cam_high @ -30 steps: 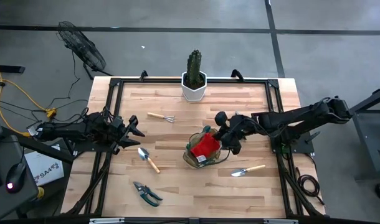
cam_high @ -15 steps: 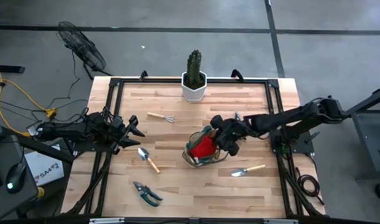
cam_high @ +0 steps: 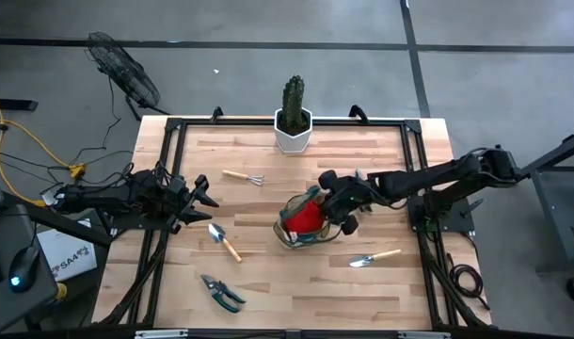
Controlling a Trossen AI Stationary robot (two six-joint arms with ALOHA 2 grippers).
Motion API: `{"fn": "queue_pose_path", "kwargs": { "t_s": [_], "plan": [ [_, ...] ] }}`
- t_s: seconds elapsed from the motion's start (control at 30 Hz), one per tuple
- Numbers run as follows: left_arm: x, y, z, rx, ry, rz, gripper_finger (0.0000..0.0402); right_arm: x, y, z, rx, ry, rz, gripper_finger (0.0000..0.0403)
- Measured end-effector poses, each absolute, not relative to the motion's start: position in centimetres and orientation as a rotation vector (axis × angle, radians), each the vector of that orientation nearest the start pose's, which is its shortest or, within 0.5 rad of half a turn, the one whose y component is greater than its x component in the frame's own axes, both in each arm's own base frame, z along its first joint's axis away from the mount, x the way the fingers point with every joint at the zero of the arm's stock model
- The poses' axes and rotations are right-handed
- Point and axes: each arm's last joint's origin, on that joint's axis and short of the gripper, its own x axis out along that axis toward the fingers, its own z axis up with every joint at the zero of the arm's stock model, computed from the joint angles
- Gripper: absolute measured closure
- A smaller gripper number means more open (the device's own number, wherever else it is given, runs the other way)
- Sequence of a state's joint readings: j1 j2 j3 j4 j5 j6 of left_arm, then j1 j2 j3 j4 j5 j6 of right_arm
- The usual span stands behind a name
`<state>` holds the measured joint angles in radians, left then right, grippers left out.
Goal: Pick & Place Garden tools in Gardening bag
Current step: Put the red gloves into the brown gardening bag, then put the green shears into the brown gardening bag
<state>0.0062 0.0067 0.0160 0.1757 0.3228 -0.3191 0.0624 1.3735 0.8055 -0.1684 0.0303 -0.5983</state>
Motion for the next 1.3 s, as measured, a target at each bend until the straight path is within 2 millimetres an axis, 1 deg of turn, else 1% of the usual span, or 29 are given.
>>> {"fn": "queue_pose_path", "kwargs": {
  "t_s": [0.17, 0.37, 0.63, 0.77, 0.9, 1.13, 1.3],
  "plan": [
    [9.41, -0.86, 18.51, -0.285, -0.131, -0.342, 0.0222, 27.83, 1.61, 21.63, -0.604, 0.711, 0.227, 0.0353],
    [9.41, -0.86, 18.5, -0.285, -0.131, -0.341, 0.0222, 27.82, 1.6, 21.65, -0.547, 0.714, 0.203, 0.0302],
    [9.41, -0.86, 18.51, -0.285, -0.131, -0.341, 0.0222, 27.97, 1.61, 21.82, -0.431, 0.699, 0.153, 0.0236],
    [9.41, -0.86, 18.51, -0.285, -0.131, -0.341, 0.0222, 28.01, 1.53, 21.88, -0.377, 0.7, 0.099, 0.0212],
    [9.41, -0.86, 18.5, -0.285, -0.131, -0.34, 0.0222, 28.01, 1.47, 21.88, -0.325, 0.704, 0.053, 0.02],
    [9.41, -0.85, 18.5, -0.286, -0.132, -0.337, 0.0222, 28.31, 1.49, 22.24, -0.229, 0.656, 0.018, 0.02],
    [9.41, -0.85, 18.51, -0.286, -0.132, -0.338, 0.0222, 28.44, 1.89, 22.45, -0.229, 0.628, 0.028, 0.0201]
  ]
}}
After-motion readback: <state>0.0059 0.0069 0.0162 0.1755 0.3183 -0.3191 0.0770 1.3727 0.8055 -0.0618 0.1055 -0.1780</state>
